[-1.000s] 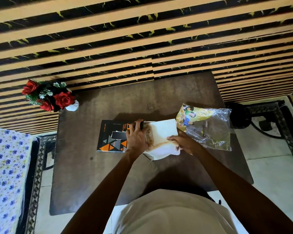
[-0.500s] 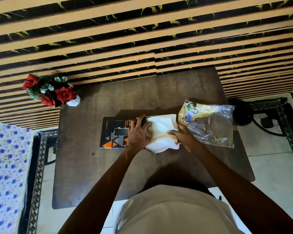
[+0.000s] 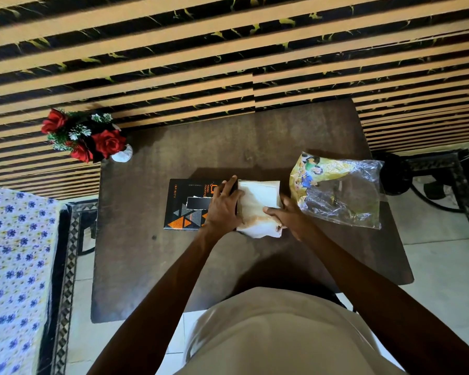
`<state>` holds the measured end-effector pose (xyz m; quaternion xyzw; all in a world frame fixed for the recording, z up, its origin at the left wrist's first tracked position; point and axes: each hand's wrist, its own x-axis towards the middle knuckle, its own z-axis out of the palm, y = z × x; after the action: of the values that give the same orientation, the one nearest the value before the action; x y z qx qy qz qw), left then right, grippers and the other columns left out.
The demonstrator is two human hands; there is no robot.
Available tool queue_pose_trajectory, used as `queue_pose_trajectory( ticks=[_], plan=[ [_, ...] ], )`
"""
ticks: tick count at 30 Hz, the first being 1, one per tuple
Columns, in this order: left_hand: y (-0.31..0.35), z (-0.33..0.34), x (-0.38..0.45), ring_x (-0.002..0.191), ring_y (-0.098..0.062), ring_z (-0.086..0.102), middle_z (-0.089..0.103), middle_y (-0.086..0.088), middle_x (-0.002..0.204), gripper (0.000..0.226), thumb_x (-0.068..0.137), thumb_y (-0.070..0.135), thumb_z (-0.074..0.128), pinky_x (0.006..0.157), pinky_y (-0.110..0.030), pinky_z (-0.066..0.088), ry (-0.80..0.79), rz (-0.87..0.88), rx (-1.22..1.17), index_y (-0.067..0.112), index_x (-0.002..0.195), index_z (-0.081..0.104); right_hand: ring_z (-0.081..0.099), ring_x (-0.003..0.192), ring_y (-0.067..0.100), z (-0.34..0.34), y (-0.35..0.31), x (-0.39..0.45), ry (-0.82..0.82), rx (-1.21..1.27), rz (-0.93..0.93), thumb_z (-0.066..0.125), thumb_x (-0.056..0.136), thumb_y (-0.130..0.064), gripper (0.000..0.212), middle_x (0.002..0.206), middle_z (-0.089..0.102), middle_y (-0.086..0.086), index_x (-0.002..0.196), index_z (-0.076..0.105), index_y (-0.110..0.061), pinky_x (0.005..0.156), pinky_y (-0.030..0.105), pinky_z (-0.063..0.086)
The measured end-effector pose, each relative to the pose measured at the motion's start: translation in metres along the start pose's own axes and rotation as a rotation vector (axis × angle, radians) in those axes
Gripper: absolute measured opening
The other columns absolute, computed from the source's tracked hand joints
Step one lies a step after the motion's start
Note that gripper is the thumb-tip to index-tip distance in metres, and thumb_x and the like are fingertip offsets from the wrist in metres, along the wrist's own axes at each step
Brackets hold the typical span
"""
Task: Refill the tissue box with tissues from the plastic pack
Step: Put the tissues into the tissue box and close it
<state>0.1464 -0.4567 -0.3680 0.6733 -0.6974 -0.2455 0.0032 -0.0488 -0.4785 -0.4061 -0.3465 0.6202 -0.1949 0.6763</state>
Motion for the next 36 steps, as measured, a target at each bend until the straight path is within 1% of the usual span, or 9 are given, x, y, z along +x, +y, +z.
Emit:
queue_pose_trajectory(
  ticks=[4,12,18,20,23,25,28,33,36],
  plan=[
    [0.001,0.001,-0.001,0.147,-0.036,0.016,0.013,-0.006,0.162,0.080,0.069,0.028,0.075,0.119,-0.043,0.019,-0.025,-0.005,-0.003,0.016,0.141,0.042,0.068,0.097,0.028,0.009,-0.005,0.004,-0.004,0.013,0.074,0.076,0.080,-0.013,0.052,0.120,0.068,0.009,0.127,0.056,-0.019,0.056,0.028,0.052],
    [-0.006,-0.002,0.002,0.149,-0.031,0.013,0.014,-0.009,0.162,0.098,0.071,0.024,0.076,0.122,-0.039,0.010,-0.036,0.031,-0.086,0.012,0.151,0.021,0.070,0.099,0.029,0.037,-0.001,0.013,0.031,0.048,0.073,0.079,0.076,-0.009,0.042,0.116,0.071,0.014,0.116,0.066,-0.011,0.086,0.047,0.059],
    [-0.014,-0.008,-0.003,0.147,-0.028,0.020,0.022,-0.005,0.160,0.088,0.074,0.012,0.074,0.121,-0.041,0.019,0.003,0.019,-0.302,0.019,0.149,0.029,0.065,0.098,0.023,0.030,-0.002,0.002,-0.236,-0.008,0.090,0.078,0.073,0.004,0.051,0.105,0.068,0.006,0.114,0.060,-0.019,0.077,0.040,0.059],
    [-0.025,-0.013,-0.009,0.142,-0.027,0.030,0.030,-0.003,0.157,0.078,0.075,0.020,0.075,0.115,-0.050,0.030,0.198,-0.089,-0.306,0.026,0.144,0.038,0.060,0.107,0.022,0.029,0.002,0.007,-0.135,-0.206,0.012,0.086,0.061,0.002,0.075,0.113,0.063,0.005,0.123,0.052,-0.021,0.083,0.046,0.058],
    [-0.051,-0.023,-0.024,0.142,-0.032,0.026,0.028,-0.006,0.156,0.093,0.065,0.040,0.081,0.111,-0.057,0.024,0.455,-0.428,-0.162,0.029,0.144,0.034,0.055,0.118,0.024,0.030,0.010,0.015,-0.030,-0.303,-0.027,0.091,0.042,-0.016,0.102,0.127,0.060,0.005,0.133,0.044,-0.022,0.093,0.051,0.053],
    [-0.077,-0.022,-0.032,0.145,-0.033,0.021,0.023,-0.008,0.158,0.114,0.057,0.044,0.086,0.112,-0.057,0.023,0.417,-0.603,-0.287,0.025,0.149,0.021,0.056,0.118,0.022,0.028,0.021,0.026,0.009,-0.296,-0.017,0.090,0.033,-0.030,0.107,0.126,0.061,0.000,0.130,0.044,-0.028,0.095,0.051,0.053],
    [-0.110,-0.010,-0.038,0.131,-0.026,0.048,0.048,-0.004,0.139,0.113,0.046,0.048,0.091,0.101,-0.052,0.048,0.300,-0.577,-0.827,0.029,0.140,0.030,0.057,0.118,0.021,0.028,0.030,0.037,0.018,-0.337,-0.049,0.089,0.029,-0.037,0.108,0.123,0.061,-0.003,0.127,0.044,-0.029,0.097,0.049,0.052],
    [-0.120,-0.004,-0.037,0.115,-0.019,0.059,0.057,-0.002,0.126,0.103,0.043,0.041,0.093,0.087,-0.047,0.059,0.290,-0.553,-0.894,0.027,0.130,0.038,0.059,0.107,0.026,0.076,-0.002,0.020,-0.009,-0.293,-0.052,0.077,0.065,-0.006,0.080,0.113,0.056,0.000,0.135,0.039,-0.017,0.074,0.033,0.051],
    [-0.121,-0.005,-0.034,0.115,-0.022,0.058,0.056,-0.002,0.124,0.101,0.041,0.040,0.092,0.087,-0.047,0.058,0.296,-0.538,-0.932,0.030,0.127,0.039,0.064,0.067,0.021,0.092,-0.017,0.020,-0.237,-0.029,0.087,0.059,0.086,0.004,0.051,0.091,0.065,0.005,0.132,0.046,-0.014,0.052,0.030,0.050]
  ],
)
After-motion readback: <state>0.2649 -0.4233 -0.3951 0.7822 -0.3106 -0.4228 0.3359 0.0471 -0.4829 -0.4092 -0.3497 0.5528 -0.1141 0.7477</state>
